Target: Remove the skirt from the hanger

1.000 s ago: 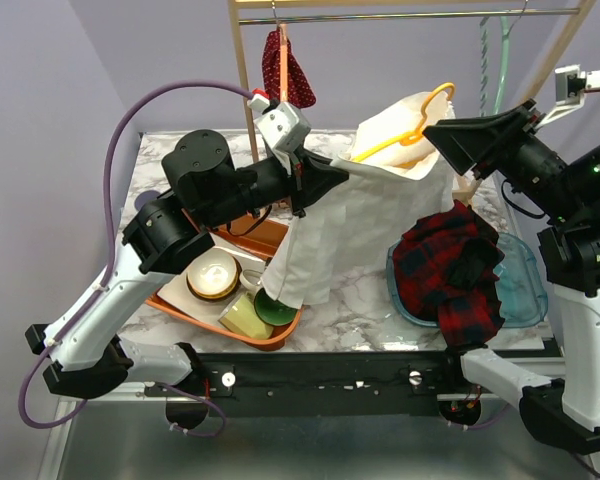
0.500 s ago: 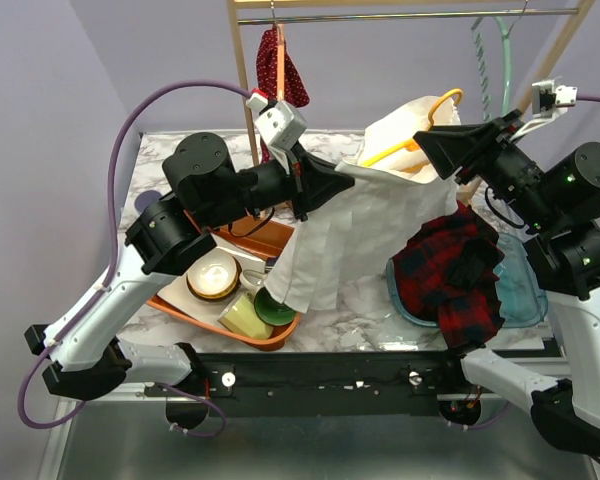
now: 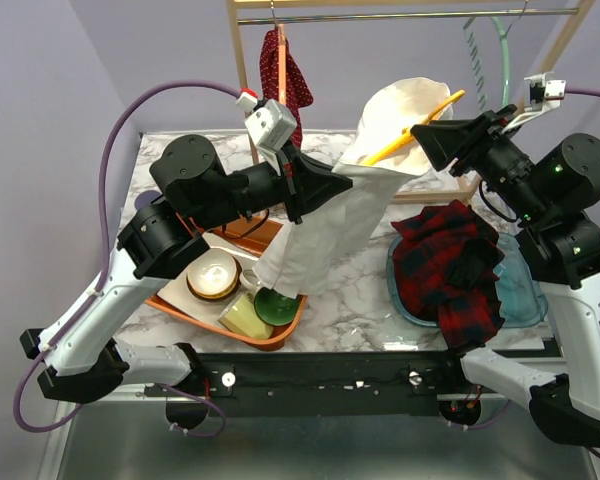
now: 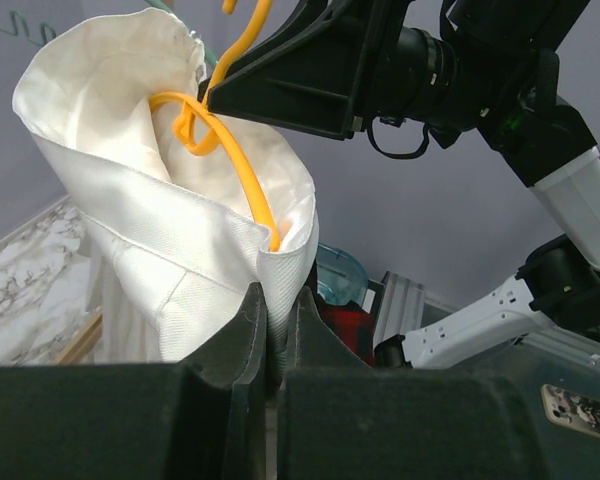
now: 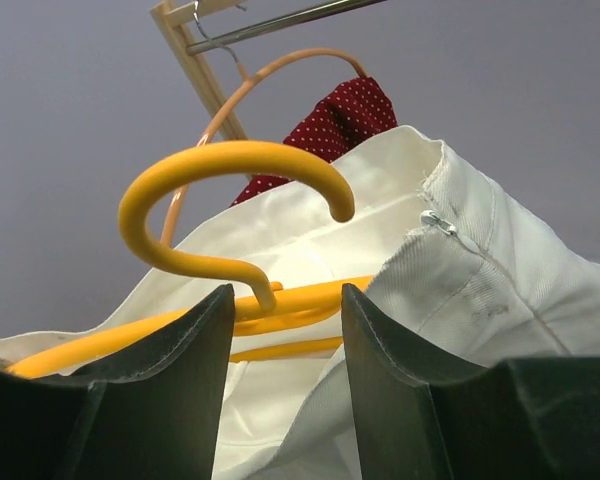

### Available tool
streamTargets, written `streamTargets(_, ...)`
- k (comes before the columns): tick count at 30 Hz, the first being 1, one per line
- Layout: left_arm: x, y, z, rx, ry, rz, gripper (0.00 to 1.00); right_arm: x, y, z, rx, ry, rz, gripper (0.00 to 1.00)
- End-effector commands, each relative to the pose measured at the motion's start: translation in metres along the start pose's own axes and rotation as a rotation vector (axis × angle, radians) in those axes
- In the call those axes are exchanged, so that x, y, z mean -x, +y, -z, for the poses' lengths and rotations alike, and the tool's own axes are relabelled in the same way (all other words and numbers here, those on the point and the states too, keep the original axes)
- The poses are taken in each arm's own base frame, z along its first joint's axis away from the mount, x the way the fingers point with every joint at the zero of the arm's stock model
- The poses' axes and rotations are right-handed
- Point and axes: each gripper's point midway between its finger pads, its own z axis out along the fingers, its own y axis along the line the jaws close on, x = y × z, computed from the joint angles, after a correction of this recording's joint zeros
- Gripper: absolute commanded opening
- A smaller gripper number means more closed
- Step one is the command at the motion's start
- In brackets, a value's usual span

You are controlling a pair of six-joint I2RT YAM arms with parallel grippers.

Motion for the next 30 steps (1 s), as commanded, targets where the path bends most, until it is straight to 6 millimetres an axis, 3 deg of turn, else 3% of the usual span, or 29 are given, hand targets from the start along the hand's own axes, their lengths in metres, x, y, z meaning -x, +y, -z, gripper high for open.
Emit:
streamTargets(1,0.031,-0.027,0.003,-0.122,-0.116,-0.013,0.00,0.010,0.011,-0.006,0.049,-0.049,-0.017,0.55)
streamTargets(10,0.030,-0.033,0.001,-0.166,-0.130,0.029,0.00,0.008,0.008,-0.008,0.044,-0.085,-0.040,0.51)
streamTargets(13,0.029,-0.035,-0.001,-0.177,-0.127,0.034,0.00,0.012,0.008,-0.008,0.037,-0.093,-0.027,0.25)
streamTargets(14,0.030,-0.035,0.001,-0.176,-0.129,0.032,0.00,0.018,0.011,-0.004,0.043,-0.111,-0.020,0.01)
streamTargets(16,0.027,-0.030,0.001,-0.152,-0.120,0.020,0.01,0.027,0.011,0.000,0.031,-0.143,-0.012,0.01)
streamTargets(18,0.025,-0.028,0.006,-0.131,-0.107,0.007,0.19,0.042,0.015,0.008,0.024,-0.182,0.001,0.01)
streamTargets(19,0.024,-0.026,0.008,-0.115,-0.106,-0.004,0.40,0.046,0.016,0.011,0.017,-0.190,0.003,0.01)
streamTargets(24,0.026,-0.025,0.025,-0.087,-0.107,-0.050,0.54,0.067,0.025,0.026,0.025,-0.246,0.013,0.01)
streamTargets(26,0.027,-0.025,0.031,-0.078,-0.108,-0.063,0.71,0.070,0.027,0.031,0.029,-0.258,0.007,0.01)
streamTargets(30,0.005,-0.020,0.036,-0.064,-0.014,-0.098,0.84,0.080,0.031,0.038,0.026,-0.289,-0.013,0.01)
